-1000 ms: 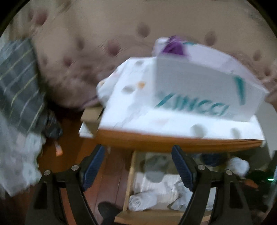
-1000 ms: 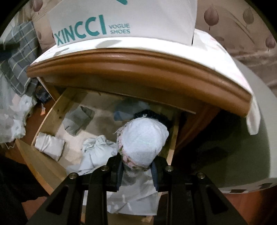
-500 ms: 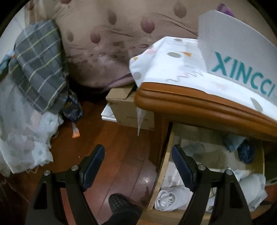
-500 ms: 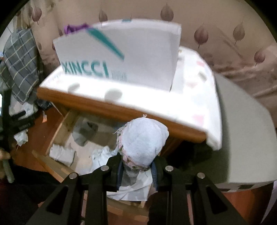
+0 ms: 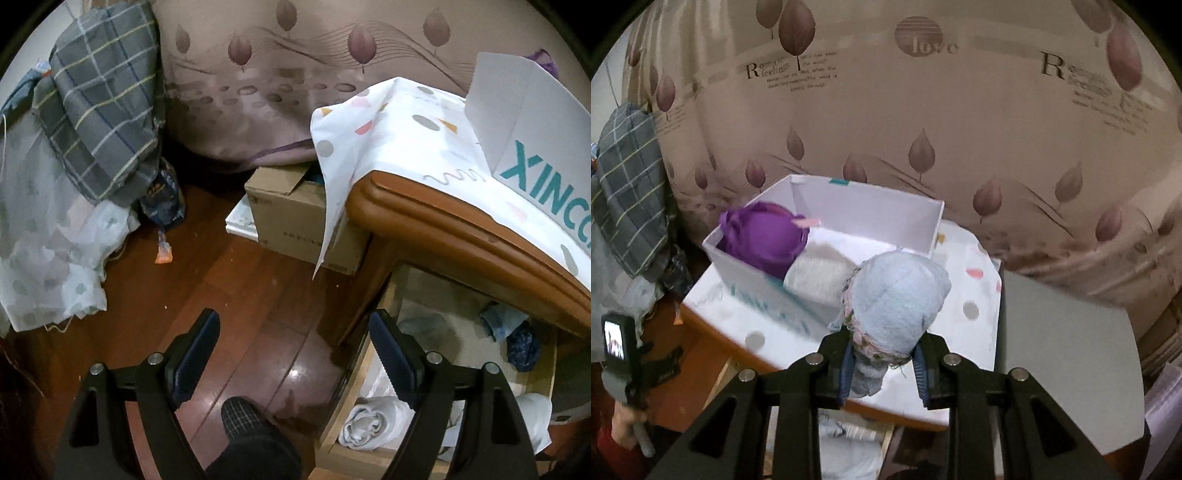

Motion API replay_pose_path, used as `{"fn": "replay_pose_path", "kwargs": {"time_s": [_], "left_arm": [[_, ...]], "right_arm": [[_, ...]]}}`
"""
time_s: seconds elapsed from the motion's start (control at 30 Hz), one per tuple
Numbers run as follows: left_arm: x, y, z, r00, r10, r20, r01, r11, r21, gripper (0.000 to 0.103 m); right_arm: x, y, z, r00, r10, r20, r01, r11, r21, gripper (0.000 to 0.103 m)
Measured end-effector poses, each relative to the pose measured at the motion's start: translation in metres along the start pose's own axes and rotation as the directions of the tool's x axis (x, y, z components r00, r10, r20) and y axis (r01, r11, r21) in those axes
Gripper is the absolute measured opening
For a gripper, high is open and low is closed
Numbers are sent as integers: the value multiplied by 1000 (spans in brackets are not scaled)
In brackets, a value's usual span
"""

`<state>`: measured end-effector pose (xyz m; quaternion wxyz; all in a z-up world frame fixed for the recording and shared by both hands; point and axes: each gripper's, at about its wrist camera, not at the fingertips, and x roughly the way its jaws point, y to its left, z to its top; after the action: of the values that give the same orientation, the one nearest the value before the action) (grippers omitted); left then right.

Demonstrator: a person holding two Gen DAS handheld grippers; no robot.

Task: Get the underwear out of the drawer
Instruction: 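Carry the white underwear with the right gripper into the box and release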

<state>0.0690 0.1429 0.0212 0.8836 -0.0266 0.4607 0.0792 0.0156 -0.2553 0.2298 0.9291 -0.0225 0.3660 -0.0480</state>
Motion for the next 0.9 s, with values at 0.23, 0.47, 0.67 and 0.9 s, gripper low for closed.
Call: {"fn": "replay_pose_path", "kwargs": {"time_s": [0.23,0.47,0.67,0.9], "left_arm": [[2,14,2,1000,5,-7,-6,999,-47,81],[4,17,4,1000,3,-14,-4,998,-55,81],[4,17,3,1000,4,-16,-5,999,-50,81],[7,14,-2,1000,2,-20,-2,999,-34,81]], "right_arm": [[61,5,30,995,-32,-92,29,999,-32,27],[107,14,36,984,-99,-150,88,993,-83,27],[137,18,36,972,-132,-196,111,987,-113,27],[156,19,31,965,-133,-228,114,989,-93,38]]}}
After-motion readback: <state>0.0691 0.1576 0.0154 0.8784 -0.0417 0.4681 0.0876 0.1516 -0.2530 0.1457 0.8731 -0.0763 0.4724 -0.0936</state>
